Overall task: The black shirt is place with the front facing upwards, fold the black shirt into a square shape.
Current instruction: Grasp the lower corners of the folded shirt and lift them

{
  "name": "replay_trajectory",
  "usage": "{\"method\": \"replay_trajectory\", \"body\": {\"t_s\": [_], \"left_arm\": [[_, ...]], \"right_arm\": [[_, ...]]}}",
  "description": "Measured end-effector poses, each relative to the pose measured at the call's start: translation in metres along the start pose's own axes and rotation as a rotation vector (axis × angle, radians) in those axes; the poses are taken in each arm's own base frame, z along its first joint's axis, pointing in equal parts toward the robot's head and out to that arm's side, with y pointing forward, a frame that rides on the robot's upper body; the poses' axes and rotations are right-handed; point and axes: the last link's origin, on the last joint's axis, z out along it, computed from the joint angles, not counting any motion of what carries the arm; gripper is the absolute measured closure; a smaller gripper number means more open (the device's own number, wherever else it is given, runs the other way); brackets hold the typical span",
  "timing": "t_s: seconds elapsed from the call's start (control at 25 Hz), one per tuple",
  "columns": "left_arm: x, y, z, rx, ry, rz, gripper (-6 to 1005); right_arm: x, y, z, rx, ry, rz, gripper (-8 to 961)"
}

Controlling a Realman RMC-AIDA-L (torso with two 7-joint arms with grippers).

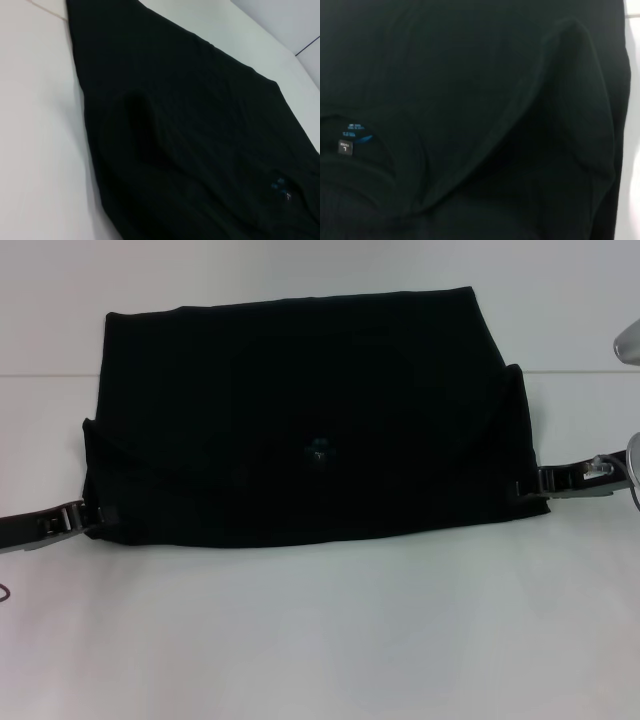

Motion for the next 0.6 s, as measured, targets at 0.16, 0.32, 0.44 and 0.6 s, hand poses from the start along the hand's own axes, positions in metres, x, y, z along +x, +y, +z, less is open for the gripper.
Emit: {"method": "replay_trajectory", "body": {"t_s": [0.16,0.32,0.44,0.6], "left_arm": [[0.0007,-0.0003,-0.0005,0.001,0.003,0.000,960],[0.0023,-0.0013,-0.0021,0.002,0.016,-0.009,960],[0.0027,-0.0028,-0.0040,0.002,0.031,-0.021,960],[0.0014,-0.0010,-0.0052,-0.015,0.022,-0.022,960]], "right_arm": [[-0.0012,-0.0001,-0.0005,0.002,-0.004,-0.001,587],[-0.0015,0.0002,-0.0006,0.002,-0.006,-0.002,736],[-0.0012,0.0006,-0.0006,0.001,-0.003,-0.005,837],[0.0002,-0.0002,-0.0028,-0.005,0.011,-0.007,872]]}}
